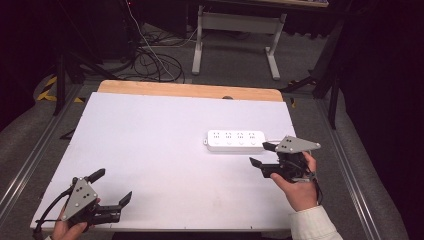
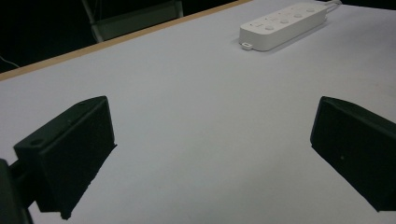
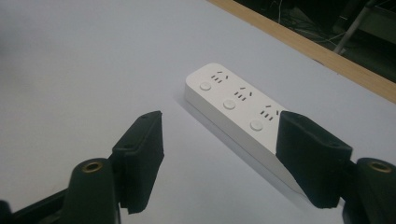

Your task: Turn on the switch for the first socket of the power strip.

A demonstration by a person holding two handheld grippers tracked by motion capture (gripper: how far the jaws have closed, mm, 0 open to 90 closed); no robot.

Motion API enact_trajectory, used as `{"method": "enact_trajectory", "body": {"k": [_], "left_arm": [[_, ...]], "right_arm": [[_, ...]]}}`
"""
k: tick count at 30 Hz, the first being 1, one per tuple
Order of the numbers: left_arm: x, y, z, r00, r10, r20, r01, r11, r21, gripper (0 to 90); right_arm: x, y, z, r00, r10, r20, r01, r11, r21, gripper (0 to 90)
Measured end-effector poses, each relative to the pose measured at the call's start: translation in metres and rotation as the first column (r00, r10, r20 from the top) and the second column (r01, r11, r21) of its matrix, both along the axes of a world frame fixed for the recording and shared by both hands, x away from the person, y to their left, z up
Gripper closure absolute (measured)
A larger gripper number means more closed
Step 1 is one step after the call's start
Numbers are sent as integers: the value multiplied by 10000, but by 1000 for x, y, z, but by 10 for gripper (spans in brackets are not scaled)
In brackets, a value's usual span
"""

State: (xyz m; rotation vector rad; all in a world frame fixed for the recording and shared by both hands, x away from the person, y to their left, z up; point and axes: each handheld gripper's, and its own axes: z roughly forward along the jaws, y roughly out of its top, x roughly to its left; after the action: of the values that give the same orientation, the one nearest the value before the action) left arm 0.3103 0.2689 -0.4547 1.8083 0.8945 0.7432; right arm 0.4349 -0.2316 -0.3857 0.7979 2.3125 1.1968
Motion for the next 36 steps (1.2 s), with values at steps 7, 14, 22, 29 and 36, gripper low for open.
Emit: {"method": "enact_trajectory", "body": {"k": [7, 14, 22, 29, 36], "left_arm": [[0, 0, 0, 10000, -6, 1, 6, 10000, -2, 4], [0, 0, 0, 10000, -21, 13, 21, 10000, 20, 4], [1, 1, 0, 10000, -5, 29, 5, 10000, 63, 4], [1, 1, 0, 10000, -6, 17, 6, 10000, 42, 4], [1, 1, 0, 10000, 28, -6, -28, 10000, 28, 4]], "right_arm": [[9, 3, 2, 10000, -37, -8, 37, 9999, -143, 497], [22, 3, 2, 9980, -442, -443, 447, 9989, 114, 613], [44, 1, -3, 9928, -977, -691, 979, 9952, -3, 845], [57, 2, -10, 9867, -1296, -980, 1270, 9914, -331, 900], [71, 3, -19, 9786, -1654, -1226, 1593, 9855, -581, 900]]}}
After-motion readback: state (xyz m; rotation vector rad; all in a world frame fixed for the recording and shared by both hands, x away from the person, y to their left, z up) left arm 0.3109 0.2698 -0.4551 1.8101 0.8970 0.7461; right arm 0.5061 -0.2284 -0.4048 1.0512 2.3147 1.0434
